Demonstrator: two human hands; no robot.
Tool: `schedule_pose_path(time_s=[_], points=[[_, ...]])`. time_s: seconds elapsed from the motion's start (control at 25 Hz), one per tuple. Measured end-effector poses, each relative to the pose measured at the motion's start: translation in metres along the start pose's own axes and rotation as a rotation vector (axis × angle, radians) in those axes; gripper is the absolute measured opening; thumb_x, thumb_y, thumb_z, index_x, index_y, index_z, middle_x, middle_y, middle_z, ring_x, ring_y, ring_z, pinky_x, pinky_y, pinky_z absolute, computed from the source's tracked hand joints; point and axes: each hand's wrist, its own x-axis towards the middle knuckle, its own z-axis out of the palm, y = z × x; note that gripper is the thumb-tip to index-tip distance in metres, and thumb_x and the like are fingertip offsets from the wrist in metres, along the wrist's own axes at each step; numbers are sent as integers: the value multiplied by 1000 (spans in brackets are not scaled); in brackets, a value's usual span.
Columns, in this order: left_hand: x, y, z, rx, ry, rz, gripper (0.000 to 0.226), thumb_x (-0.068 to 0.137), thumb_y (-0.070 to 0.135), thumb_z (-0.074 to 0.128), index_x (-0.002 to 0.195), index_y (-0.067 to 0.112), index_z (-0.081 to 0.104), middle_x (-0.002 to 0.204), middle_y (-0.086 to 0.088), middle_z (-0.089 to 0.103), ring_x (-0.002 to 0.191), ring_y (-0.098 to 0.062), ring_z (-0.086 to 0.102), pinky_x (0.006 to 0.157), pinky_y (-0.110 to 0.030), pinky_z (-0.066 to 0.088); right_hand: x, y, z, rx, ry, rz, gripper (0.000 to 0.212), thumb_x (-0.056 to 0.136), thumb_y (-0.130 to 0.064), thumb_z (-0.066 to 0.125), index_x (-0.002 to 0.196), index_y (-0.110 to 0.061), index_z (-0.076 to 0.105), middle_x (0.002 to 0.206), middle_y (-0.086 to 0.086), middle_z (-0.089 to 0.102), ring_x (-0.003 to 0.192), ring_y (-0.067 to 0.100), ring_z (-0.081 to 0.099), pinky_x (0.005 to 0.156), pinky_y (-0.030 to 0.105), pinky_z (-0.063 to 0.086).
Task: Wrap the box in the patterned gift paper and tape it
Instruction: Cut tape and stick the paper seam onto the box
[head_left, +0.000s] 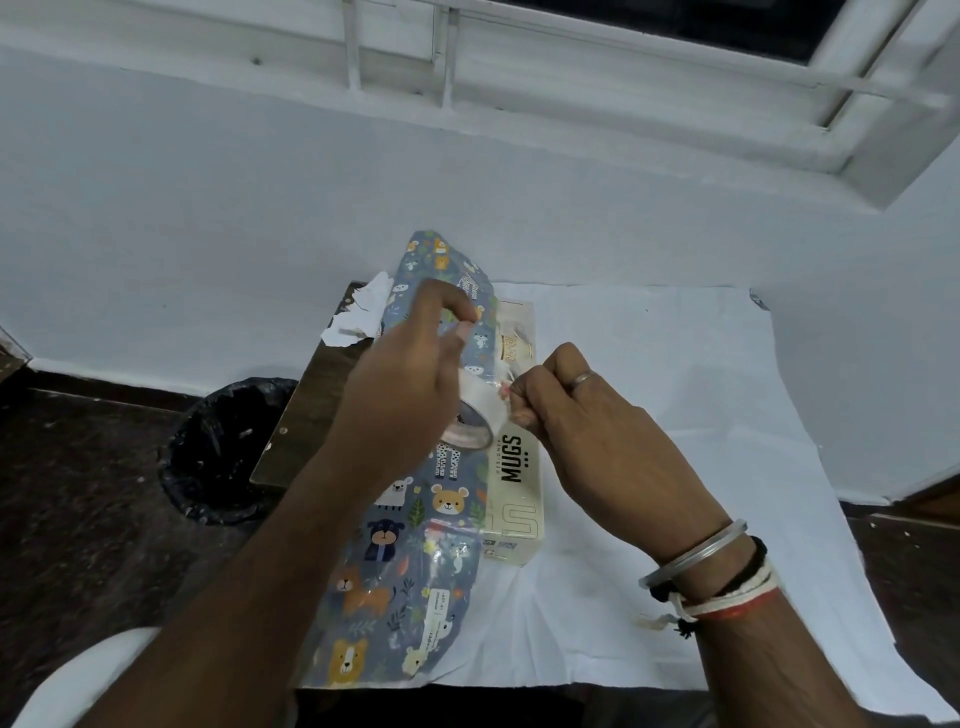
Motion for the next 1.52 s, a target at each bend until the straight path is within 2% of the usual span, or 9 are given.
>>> schedule_pose_path(time_s=[0.12, 0.24, 0.36, 0.44, 0.56, 0.68, 0.92, 1.16, 1.52], points=[[7, -6, -12, -183, 122, -111, 4, 108, 26, 44, 111, 28, 47, 56, 3, 52, 46, -14, 45, 49, -36, 38, -3, 6, 10, 233, 161, 184, 19, 107, -43, 34, 100, -30, 46, 102, -12, 43, 69, 9, 49, 51, 28, 39], [-1, 12, -1, -260, 147, -102, 4, 109, 27, 46, 107, 24, 48, 61, -22, 50, 43, -21, 36, 44, -35, 31, 10, -8, 12, 960, 286, 543, 16, 103, -41, 55, 102, -26, 58, 93, -4, 63, 63, 19, 65, 53, 35, 53], [-9, 17, 5, -196, 141, -76, 7, 107, 26, 48, 104, 25, 54, 65, -13, 63, 43, -14, 44, 43, -22, 31, 18, -15, 13, 1363, 342, 777, 19, 97, -30, 67, 106, -13, 69, 99, 22, 68, 72, 20, 72, 63, 27, 58], [-10, 12, 5, -165, 102, -38, 13, 107, 28, 49, 101, 26, 61, 63, -1, 62, 46, -11, 46, 45, -21, 32, 19, -13, 10, 1564, 447, 819, 15, 90, -22, 73, 98, -10, 69, 96, 21, 69, 78, 17, 71, 72, 23, 59], [-15, 10, 12, -136, -11, 67, 21, 105, 30, 51, 92, 29, 67, 76, 12, 70, 64, -6, 63, 51, -16, 42, 20, -9, 2, 1792, 562, 892, 39, 76, -25, 79, 108, -16, 60, 88, 8, 74, 69, 11, 67, 66, 18, 57], [-20, 13, 21, -167, -146, 75, 11, 96, 37, 61, 96, 32, 71, 81, 17, 74, 77, 1, 70, 61, -12, 48, 17, -6, -4, 1836, 598, 924, 65, 72, -28, 81, 131, -15, 56, 91, 6, 76, 76, 11, 69, 72, 20, 60], [-27, 17, 30, -160, -52, 15, 18, 91, 31, 75, 92, 47, 68, 78, 39, 67, 76, 11, 69, 63, -7, 50, 14, -12, -4, 1729, 449, 768, 49, 86, -29, 68, 135, -23, 60, 102, 4, 79, 95, 13, 75, 83, 25, 59], [-25, 15, 31, -319, -33, -86, 4, 91, 28, 76, 92, 29, 72, 85, 19, 76, 81, -1, 74, 72, -34, 61, 12, -12, 1, 1724, 330, 619, 53, 98, -10, 61, 147, -22, 47, 124, 5, 74, 120, 21, 68, 94, 26, 56], [-24, 17, 29, -340, 7, -107, 8, 87, 19, 79, 86, 21, 71, 82, 14, 77, 80, -5, 75, 71, -37, 61, 13, -19, -1, 1851, 290, 608, 30, 92, -15, 58, 115, -11, 76, 123, 15, 73, 112, 23, 69, 90, 27, 58]])
